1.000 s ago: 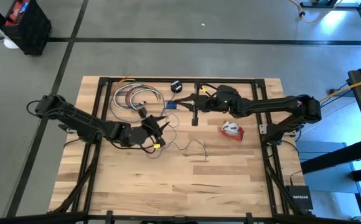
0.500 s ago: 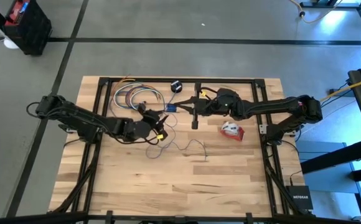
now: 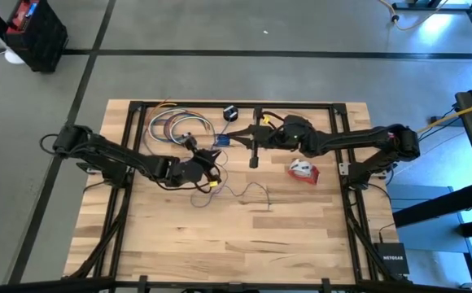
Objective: Coil cords
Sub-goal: Coil the blue wire onto the spool
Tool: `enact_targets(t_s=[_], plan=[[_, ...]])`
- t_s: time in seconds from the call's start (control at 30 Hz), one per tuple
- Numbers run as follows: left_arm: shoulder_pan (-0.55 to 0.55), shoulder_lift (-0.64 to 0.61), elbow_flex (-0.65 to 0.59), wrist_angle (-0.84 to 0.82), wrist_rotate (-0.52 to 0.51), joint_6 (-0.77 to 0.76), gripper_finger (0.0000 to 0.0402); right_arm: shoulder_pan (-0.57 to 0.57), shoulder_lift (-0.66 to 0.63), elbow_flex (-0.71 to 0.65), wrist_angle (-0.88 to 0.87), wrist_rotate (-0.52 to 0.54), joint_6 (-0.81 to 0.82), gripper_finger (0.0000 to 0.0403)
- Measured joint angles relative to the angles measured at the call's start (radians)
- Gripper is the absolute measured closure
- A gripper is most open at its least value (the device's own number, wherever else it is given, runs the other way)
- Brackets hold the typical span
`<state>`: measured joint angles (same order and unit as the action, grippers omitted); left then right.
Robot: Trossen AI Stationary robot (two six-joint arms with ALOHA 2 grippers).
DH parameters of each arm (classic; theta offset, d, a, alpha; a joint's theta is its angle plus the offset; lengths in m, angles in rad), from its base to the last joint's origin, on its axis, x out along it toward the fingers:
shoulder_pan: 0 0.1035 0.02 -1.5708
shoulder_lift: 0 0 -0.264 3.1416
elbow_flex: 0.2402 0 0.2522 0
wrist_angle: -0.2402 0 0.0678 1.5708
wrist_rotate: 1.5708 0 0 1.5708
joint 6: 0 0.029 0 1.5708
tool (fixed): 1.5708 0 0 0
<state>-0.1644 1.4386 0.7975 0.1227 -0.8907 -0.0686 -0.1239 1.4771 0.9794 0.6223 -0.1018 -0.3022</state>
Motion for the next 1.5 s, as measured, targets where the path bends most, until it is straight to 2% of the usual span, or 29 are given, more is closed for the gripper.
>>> enact_targets(t_s=[0.1, 0.23, 0.5, 0.9, 1.1, 1.27, 1.5], plan=[[0.011, 0.037, 0.000, 0.021, 0.000, 0.028, 0.0397, -0.001, 0.030, 0.000, 0.045, -0.001, 0.033, 0.0394], [0.016, 0.081, 0.000, 0.133, 0.000, 0.097, 0.0398, -0.001, 0.072, -0.001, 0.121, 0.026, 0.043, 0.0394], [-0.019, 0.091, 0.000, 0.309, 0.026, 0.194, 0.0397, -0.001, 0.127, 0.000, 0.230, 0.063, 0.044, 0.0394], [-0.083, 0.089, 0.000, 0.544, 0.025, 0.318, 0.0398, -0.001, 0.129, 0.000, 0.216, 0.092, 0.010, 0.0394], [-0.067, 0.089, 0.000, 0.570, 0.024, 0.260, 0.0397, -0.001, 0.129, 0.000, 0.214, 0.090, 0.006, 0.0394], [-0.014, 0.098, 0.000, 0.563, 0.023, 0.126, 0.0397, 0.000, 0.129, 0.000, 0.214, 0.019, 0.008, 0.0394], [-0.010, 0.106, 0.000, 0.571, 0.023, 0.122, 0.0398, 0.000, 0.129, 0.000, 0.221, 0.001, 0.078, 0.0394]])
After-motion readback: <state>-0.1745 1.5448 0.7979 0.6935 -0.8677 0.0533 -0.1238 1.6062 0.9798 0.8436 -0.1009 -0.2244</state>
